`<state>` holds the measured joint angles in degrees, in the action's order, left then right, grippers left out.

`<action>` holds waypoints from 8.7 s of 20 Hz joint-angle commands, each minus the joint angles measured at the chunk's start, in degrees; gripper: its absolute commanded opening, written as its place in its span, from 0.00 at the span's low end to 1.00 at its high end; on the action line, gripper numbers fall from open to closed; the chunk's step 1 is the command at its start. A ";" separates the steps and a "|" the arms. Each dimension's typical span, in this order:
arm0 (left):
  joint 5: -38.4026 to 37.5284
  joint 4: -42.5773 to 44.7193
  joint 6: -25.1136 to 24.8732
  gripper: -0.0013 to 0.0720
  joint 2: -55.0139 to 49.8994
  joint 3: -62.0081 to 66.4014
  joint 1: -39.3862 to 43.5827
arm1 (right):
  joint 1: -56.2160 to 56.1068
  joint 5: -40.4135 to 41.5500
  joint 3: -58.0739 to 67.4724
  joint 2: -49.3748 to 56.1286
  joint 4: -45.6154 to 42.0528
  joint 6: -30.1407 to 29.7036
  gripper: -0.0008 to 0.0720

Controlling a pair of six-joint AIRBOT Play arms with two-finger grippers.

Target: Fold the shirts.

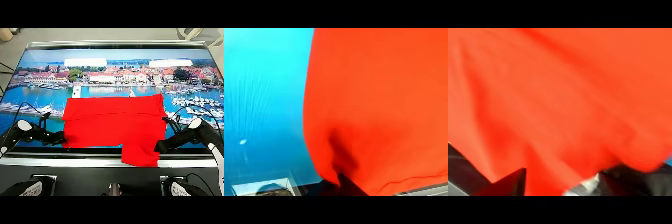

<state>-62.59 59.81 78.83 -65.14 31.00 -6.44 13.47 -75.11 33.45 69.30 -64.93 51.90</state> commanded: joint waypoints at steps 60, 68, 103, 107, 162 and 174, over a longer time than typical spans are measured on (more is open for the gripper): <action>20.11 -24.81 6.84 0.06 -38.34 49.99 35.93 | -15.63 6.86 43.19 1.22 13.64 10.78 0.04; 29.97 -38.23 3.02 0.05 -42.49 50.03 44.63 | -16.55 0.07 43.19 -7.96 4.33 16.74 0.04; 7.93 -0.04 6.05 0.05 11.43 45.86 -0.48 | -22.12 13.40 34.64 27.98 22.03 14.93 0.95; 7.98 -0.09 6.05 0.05 11.45 45.86 1.44 | -25.88 17.07 34.05 30.51 31.45 13.49 0.75; -24.22 31.36 19.96 0.98 -19.06 61.94 13.51 | 5.77 -13.75 59.06 12.28 -12.85 8.04 0.85; -11.02 30.77 19.32 0.98 -11.23 47.41 16.50 | -0.11 -13.22 49.05 11.65 -15.89 11.34 0.86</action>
<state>-74.28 90.63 98.06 -76.55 79.07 9.93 13.82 -88.20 83.07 80.90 -80.58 62.61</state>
